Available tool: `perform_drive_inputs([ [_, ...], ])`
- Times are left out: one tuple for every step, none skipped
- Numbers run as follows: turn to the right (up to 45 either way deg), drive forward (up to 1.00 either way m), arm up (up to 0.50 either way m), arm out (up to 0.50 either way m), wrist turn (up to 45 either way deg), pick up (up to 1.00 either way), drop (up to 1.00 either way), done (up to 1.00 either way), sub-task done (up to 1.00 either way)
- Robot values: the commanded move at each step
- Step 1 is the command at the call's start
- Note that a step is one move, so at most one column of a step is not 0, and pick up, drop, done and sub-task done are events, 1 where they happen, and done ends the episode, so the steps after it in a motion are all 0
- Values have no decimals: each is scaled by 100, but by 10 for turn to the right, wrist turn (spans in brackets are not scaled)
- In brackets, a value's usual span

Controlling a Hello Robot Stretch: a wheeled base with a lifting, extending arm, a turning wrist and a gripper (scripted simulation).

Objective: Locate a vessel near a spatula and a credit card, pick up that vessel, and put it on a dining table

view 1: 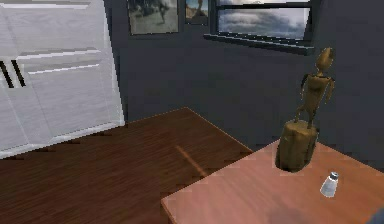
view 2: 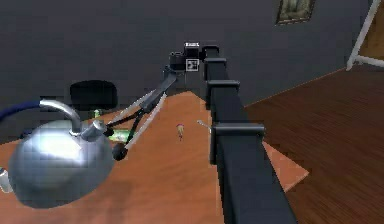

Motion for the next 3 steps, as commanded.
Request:
perform_drive_inputs([
  [0,0,0,0,390,0,0,0,0],
  [0,0,-2,0,0,0,0,0,0],
  [0,0,-32,0,0,0,0,0,0],
])
